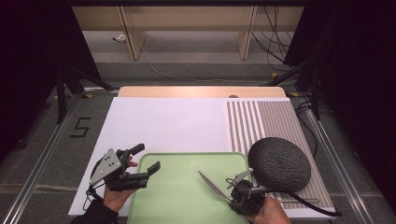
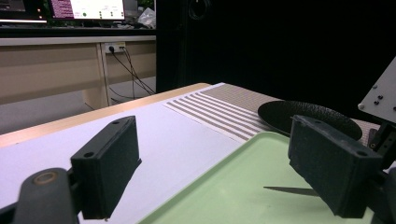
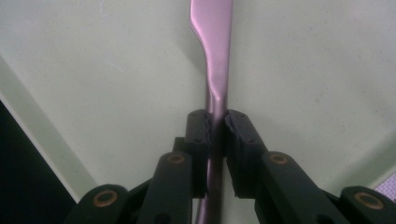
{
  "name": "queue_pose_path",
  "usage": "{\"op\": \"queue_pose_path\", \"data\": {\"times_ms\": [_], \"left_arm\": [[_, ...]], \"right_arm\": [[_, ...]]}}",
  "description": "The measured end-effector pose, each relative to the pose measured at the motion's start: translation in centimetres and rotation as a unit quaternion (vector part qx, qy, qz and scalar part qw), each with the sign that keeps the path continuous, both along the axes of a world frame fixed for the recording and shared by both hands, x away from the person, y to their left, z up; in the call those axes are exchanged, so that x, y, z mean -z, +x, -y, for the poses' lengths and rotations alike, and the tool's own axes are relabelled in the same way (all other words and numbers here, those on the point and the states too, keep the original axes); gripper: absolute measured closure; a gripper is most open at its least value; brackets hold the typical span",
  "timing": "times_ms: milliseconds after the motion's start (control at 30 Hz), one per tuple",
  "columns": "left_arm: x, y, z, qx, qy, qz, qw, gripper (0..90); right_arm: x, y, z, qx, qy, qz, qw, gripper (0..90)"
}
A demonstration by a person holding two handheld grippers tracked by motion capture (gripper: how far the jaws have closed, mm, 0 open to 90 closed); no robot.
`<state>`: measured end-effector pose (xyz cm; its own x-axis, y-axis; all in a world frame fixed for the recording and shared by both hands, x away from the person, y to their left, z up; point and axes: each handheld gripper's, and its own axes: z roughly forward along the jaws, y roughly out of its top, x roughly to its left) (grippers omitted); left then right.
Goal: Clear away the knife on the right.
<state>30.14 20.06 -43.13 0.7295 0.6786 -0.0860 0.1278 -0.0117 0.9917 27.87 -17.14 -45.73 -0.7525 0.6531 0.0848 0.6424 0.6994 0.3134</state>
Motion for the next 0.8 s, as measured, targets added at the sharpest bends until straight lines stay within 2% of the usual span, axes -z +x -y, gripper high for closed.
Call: {"op": "queue_pose_path", "data": {"times_ms": [267,333,400,500,567,600,667,800], "left_arm": [[0.0,0.0,0.0,0.000,0.000,-0.001,1.0000,16.1],[0.0,0.0,0.0,0.001,0.001,-0.001,1.0000,16.1],[0.0,0.0,0.0,0.000,0.000,-0.001,1.0000,16.1],[0.0,0.0,0.0,0.000,0.000,-0.001,1.0000,16.1],[0.0,0.0,0.0,0.001,0.001,-0.001,1.0000,16.1],[0.0,0.0,0.0,0.001,0.001,-0.001,1.0000,16.1],[0.0,0.0,0.0,0.001,0.001,-0.002,1.0000,16.1],[0.0,0.0,0.0,0.001,0.001,-0.001,1.0000,16.1]], "right_arm": [[0.2,-0.1,-0.2,0.011,-0.012,0.006,0.9998,78.5],[0.0,0.0,-0.1,0.008,-0.006,0.004,0.9999,69.5],[-0.1,0.1,-0.1,0.014,-0.001,0.007,0.9999,55.6],[-0.6,0.1,0.1,0.017,0.020,0.020,0.9995,47.3],[-1.0,0.1,0.3,0.018,0.046,0.032,0.9983,44.8],[-1.3,0.1,0.4,0.012,0.070,0.046,0.9964,43.0],[-1.4,0.0,0.4,0.012,0.076,0.046,0.9960,42.7],[-1.3,-0.1,0.2,-0.005,0.105,0.055,0.9929,44.7]]}}
